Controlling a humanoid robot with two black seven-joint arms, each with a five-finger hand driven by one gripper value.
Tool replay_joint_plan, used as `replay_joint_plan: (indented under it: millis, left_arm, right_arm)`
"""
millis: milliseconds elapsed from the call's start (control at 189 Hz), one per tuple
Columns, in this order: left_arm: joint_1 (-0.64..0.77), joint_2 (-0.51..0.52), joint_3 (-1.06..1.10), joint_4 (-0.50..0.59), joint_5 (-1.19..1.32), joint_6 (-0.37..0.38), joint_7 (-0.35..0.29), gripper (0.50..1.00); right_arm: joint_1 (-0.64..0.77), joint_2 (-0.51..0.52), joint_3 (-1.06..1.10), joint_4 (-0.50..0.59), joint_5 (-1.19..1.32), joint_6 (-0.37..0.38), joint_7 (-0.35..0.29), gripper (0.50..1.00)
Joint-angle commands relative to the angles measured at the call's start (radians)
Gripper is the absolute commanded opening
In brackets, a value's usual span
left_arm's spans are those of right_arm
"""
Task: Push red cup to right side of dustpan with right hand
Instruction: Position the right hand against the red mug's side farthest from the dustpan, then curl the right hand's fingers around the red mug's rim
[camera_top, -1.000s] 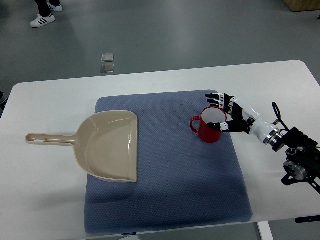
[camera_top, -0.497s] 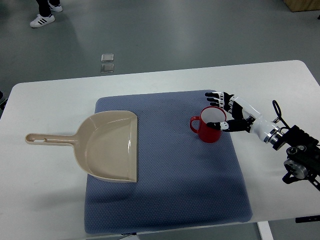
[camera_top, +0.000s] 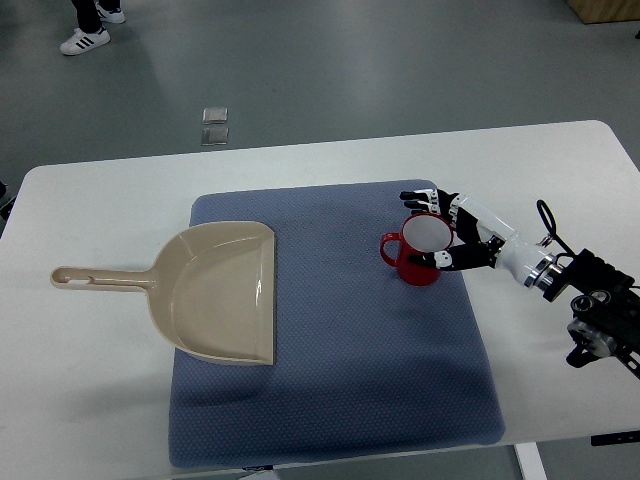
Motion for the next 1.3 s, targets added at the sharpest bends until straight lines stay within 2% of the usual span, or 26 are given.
replay_joint_plan:
  millis: [0, 259, 418, 1296]
  left_arm:
    - [0.0, 0.0, 0.0, 0.0, 0.0, 0.0, 0.0, 1.0]
    - [0.0, 0.0, 0.0, 0.001, 0.0, 0.0, 0.0, 1.0]
    - [0.0, 0.0, 0.0, 0.001, 0.0, 0.0, 0.0, 1.0]
    - [0.0, 0.0, 0.0, 0.0, 0.0, 0.0, 0.0, 1.0]
  right_arm:
    - [0.002, 0.002, 0.0, 0.0, -0.015, -0.007, 0.0, 0.917]
    - [0.002, 0.013, 0.0, -0.005, -0.016, -0.014, 0.0, 0.917]
    - [0.001, 0.016, 0.0, -0.012, -0.018, -0.047, 0.0, 0.917]
    - [-0.007, 0.084, -0.002, -0.047, -0.018, -0.073, 0.0, 0.917]
